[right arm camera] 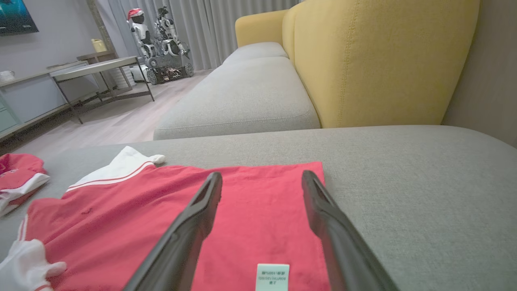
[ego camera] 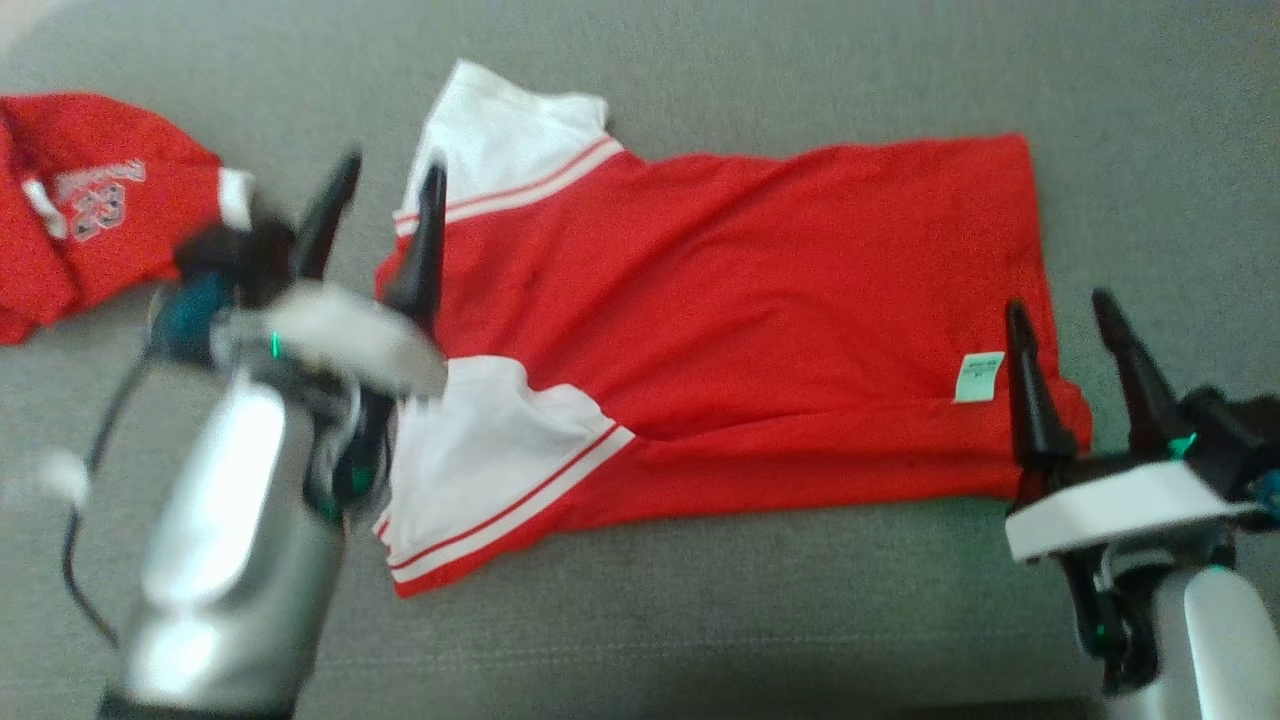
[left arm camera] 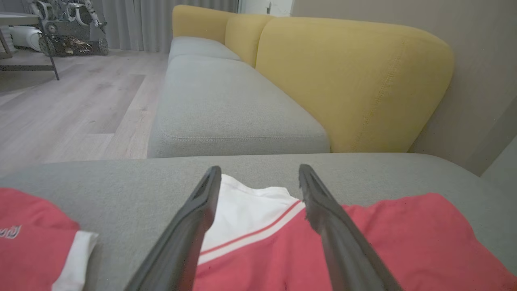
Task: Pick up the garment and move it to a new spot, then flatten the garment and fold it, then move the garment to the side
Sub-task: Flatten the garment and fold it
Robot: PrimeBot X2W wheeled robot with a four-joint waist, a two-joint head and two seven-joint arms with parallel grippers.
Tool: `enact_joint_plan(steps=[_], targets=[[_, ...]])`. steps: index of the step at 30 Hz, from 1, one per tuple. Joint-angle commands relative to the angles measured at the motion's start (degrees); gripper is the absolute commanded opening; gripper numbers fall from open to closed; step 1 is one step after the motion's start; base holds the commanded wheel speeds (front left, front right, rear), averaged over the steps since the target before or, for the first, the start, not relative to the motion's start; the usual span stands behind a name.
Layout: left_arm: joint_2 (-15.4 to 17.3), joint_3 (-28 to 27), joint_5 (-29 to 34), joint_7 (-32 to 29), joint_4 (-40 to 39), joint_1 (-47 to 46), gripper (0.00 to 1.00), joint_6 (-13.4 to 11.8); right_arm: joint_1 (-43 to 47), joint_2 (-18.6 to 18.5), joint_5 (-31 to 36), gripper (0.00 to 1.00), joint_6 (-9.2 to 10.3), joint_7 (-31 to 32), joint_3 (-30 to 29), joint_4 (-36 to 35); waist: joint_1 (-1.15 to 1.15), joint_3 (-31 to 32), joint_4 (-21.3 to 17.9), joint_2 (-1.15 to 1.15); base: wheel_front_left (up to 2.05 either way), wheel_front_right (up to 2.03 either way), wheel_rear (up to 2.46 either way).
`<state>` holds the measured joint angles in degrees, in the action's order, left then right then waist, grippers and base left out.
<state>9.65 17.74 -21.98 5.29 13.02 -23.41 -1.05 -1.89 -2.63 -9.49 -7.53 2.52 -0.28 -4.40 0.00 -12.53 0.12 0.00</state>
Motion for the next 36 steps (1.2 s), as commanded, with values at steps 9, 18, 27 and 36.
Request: enact_joint_plan(steps=[9,18,27,36], targets=[[0.45,-2.67,-1.65,-2.13,22.42,-25.81,1.00,4.53,-6.75,-0.26,-0.01,1.00,0.04,-1.61,2.32,-1.62,0.00,-12.22,-5.72,0.00,0.00,0.00,0.00],[3.13,-3.68,-2.82,0.23,43.57,-37.00,1.00,6.70,-8.58,-0.25,-1.93,1.00,0.04,-3.14,4.68,0.71,0.00,-16.17,-9.57,0.00,0.00,0.00,0.00],[4.59,-1.47,-2.21,0.36,54.07,-41.86,0.00,7.89,-9.41,-0.25,-3.06,1.00,0.04,-4.20,4.83,1.60,0.00,-18.62,-11.15,0.00,0.00,0.00,0.00],[2.67,1.70,-1.54,3.93,56.42,-43.22,0.00,8.40,-15.27,-0.26,-1.19,1.00,0.04,-3.86,-0.17,3.43,0.00,-17.94,-9.49,0.00,0.00,0.00,0.00]])
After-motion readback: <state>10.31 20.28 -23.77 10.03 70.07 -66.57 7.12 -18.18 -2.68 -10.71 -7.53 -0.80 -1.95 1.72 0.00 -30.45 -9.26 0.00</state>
